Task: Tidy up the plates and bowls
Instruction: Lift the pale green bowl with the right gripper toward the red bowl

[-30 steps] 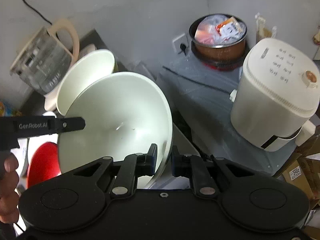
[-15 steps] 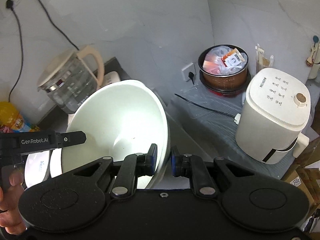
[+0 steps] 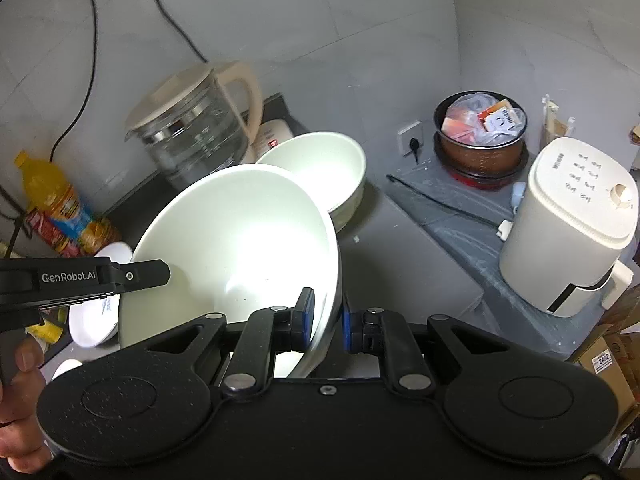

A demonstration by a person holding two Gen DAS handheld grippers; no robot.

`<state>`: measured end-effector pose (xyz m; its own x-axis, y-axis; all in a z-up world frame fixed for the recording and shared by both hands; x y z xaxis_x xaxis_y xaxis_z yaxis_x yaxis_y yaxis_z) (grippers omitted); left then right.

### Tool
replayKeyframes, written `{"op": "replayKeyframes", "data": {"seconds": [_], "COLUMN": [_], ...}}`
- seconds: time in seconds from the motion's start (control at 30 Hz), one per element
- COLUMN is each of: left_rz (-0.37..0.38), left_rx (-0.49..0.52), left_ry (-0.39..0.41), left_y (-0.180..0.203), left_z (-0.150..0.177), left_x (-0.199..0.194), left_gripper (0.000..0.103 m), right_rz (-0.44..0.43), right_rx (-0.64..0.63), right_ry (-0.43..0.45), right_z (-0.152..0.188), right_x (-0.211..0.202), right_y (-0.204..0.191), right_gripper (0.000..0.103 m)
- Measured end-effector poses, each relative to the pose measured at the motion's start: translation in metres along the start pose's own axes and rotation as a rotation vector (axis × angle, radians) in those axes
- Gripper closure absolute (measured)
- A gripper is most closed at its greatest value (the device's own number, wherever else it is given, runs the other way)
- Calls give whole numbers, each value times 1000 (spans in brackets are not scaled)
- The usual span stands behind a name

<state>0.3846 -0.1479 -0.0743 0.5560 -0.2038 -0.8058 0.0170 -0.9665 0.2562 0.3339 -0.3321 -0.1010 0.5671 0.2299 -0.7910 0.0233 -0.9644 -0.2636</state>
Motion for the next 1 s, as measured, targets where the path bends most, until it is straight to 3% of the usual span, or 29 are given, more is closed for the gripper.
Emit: {"op": "replayKeyframes", "data": {"seconds": [0.5, 1.0], "left_rz": [-23, -69], "left_rx": [-91, -137], "left_ry": [-69, -156], "left_y": [-53, -73], "left_z": [32, 46], "left_x": [1, 28], "left_gripper": [97, 97], "right_rz": [-12, -8], "right_rx": [-50, -62], "right_ry": [-53, -122], "right_z": [27, 34], "right_x": [15, 45], "right_y": [-31, -34], "right_gripper": [89, 90]}}
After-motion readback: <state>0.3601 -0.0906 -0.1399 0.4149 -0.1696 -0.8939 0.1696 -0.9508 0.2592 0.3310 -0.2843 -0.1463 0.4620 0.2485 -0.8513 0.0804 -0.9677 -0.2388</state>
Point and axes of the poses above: each gripper's, at about its wrist camera, not at the fingertips, and x roughly the way its jaws point, y to its right, z to its underside, the point moved 4 cm from there along x, roughly the way its jaws point
